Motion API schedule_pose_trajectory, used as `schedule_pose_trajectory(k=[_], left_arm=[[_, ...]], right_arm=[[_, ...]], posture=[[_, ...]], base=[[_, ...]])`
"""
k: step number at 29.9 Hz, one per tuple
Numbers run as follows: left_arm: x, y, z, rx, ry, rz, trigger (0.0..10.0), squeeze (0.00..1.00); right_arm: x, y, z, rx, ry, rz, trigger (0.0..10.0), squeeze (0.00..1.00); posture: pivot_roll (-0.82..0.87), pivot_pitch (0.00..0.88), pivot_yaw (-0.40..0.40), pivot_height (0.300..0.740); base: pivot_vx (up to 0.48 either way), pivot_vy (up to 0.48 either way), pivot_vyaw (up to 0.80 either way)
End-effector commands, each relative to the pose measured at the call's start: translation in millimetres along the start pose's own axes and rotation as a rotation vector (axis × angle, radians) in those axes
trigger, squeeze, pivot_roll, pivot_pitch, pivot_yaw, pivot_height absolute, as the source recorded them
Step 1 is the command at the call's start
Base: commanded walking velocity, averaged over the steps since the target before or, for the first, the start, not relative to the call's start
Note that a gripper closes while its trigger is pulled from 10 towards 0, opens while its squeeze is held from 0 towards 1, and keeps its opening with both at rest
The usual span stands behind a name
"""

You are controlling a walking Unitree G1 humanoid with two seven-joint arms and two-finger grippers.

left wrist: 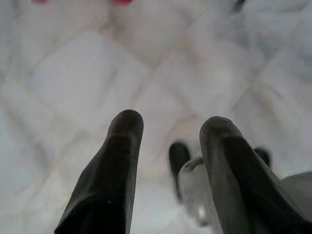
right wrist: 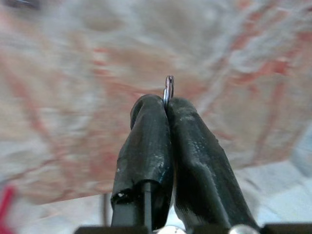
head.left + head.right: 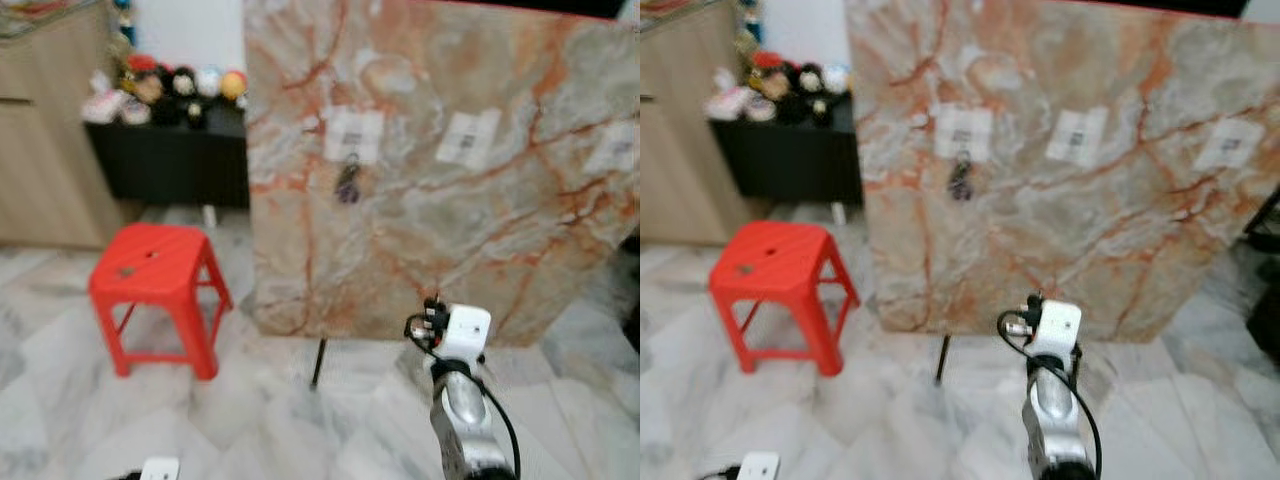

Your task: Hang keys on a hook

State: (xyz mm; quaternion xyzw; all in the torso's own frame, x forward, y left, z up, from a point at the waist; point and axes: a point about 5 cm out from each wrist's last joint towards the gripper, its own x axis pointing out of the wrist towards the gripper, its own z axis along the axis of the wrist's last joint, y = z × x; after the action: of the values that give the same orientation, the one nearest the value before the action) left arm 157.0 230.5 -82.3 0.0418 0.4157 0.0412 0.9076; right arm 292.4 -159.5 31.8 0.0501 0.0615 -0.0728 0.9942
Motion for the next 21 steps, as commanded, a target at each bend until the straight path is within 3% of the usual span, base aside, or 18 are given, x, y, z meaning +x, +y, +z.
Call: schedule_pose_trajectory(k=[1,9,21], left_arm=[[-4.1,4.1,-11.8,0.007,0.04,0.009,10.0,0.0],[-6.1,9.9,-15.4,0.005,0.053,0.018,10.0,0.0],[-2.4,0.9,-9.6,0.006,0.047,0.007,10.0,0.0]], right_arm=[[1.7,7.9,3.3,0.009,-0.015,0.017,10.0,0.0],[1.7,8.8,2.4,0.007,-0.01,0.02,10.0,0.0],[3.7,11.8,6.9,-0.02,-0.039,0.045,10.0,0.0]], posture=[[0.06,0.0,-0.118,0.74],[0.07,0.0,-0.119,0.74],[0.06,0.0,-0.123,0.74]], base=[[0.304,0.0,0.0],[0.307,0.0,0.0],[0.307,0.0,0.0]])
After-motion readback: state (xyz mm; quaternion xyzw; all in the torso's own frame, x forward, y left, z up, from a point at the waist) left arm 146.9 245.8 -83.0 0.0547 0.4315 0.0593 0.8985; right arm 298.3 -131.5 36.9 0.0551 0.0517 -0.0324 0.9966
